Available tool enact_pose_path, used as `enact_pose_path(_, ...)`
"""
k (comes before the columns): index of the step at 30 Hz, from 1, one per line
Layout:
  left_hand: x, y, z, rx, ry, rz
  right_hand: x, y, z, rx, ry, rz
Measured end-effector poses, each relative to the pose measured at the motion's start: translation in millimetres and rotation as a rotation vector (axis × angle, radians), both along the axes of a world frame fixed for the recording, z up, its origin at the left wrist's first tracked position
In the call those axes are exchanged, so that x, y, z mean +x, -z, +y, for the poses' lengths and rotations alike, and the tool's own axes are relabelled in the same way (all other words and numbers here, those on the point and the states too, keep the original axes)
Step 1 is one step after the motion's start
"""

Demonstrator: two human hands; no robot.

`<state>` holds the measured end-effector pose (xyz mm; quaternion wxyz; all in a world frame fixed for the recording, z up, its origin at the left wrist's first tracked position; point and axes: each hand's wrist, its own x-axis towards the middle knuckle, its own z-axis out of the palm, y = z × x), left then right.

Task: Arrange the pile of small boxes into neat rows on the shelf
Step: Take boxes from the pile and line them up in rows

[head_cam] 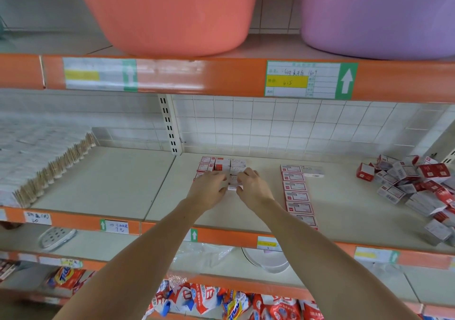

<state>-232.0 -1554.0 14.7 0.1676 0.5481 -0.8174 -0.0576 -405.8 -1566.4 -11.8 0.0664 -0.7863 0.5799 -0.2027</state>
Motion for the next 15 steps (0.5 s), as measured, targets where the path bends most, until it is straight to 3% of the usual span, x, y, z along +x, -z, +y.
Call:
enact_pose_path(6, -3, 7, -4, 0.013, 0.147, -0.089, -5, -2, 1, 0.012, -0.005, 0.009)
enact_pose_path(15, -14, 9, -5, 0.055, 0.163, -0.192, -39, -11, 8, 0.070, 0.060, 0.050)
